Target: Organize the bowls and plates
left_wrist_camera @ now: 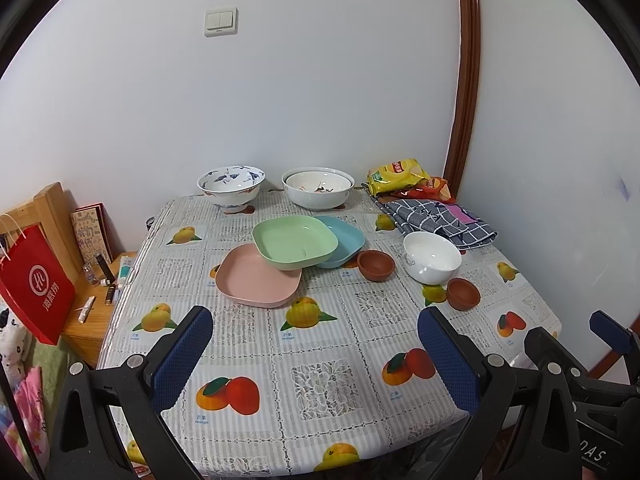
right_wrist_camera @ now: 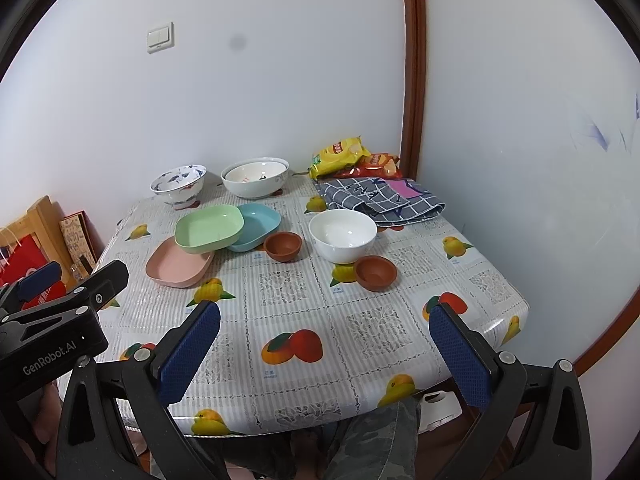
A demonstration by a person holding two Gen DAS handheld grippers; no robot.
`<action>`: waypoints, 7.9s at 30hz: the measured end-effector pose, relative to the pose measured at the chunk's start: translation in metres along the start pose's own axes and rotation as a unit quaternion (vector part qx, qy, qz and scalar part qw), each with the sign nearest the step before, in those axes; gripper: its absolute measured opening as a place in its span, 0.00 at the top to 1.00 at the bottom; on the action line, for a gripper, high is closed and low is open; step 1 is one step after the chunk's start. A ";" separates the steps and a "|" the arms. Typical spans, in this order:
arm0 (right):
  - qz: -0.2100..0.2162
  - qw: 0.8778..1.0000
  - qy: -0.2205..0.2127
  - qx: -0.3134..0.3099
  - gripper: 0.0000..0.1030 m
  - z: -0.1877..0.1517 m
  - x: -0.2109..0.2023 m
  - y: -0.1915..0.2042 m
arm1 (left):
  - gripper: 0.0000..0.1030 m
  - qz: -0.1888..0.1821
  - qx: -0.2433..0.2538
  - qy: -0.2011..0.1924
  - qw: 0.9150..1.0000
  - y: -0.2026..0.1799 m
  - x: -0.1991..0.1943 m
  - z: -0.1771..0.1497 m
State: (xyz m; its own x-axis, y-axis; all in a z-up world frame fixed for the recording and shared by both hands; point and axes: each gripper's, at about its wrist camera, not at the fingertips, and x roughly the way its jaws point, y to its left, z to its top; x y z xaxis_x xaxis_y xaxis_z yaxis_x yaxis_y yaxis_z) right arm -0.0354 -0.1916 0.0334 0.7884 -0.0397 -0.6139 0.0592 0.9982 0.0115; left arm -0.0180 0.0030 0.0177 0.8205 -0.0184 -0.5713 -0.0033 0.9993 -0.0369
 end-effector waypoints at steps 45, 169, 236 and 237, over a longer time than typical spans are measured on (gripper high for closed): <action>0.043 0.997 0.064 0.025 0.00 0.052 0.108 -0.008 | 0.03 0.006 -0.032 0.034 0.999 0.023 0.090 0.059; 0.214 0.967 0.136 -0.025 0.95 0.034 0.221 0.142 | 0.90 0.027 -0.147 0.149 0.977 0.132 0.191 0.015; 0.217 0.957 0.185 -0.054 0.82 0.032 0.315 0.179 | 0.86 0.025 -0.142 0.183 0.972 0.167 0.315 0.033; 0.220 0.956 0.187 -0.053 0.81 0.032 0.314 0.178 | 0.86 0.027 -0.139 0.183 0.973 0.167 0.313 0.032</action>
State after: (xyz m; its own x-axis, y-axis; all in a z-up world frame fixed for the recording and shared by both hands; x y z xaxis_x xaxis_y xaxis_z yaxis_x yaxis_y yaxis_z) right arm 0.2426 -0.0274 -0.1323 0.4472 0.3835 -0.8080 -0.3047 0.9147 0.2655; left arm 0.2571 0.1649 -0.1408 0.5572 -0.0266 -0.8300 -0.2369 0.9529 -0.1895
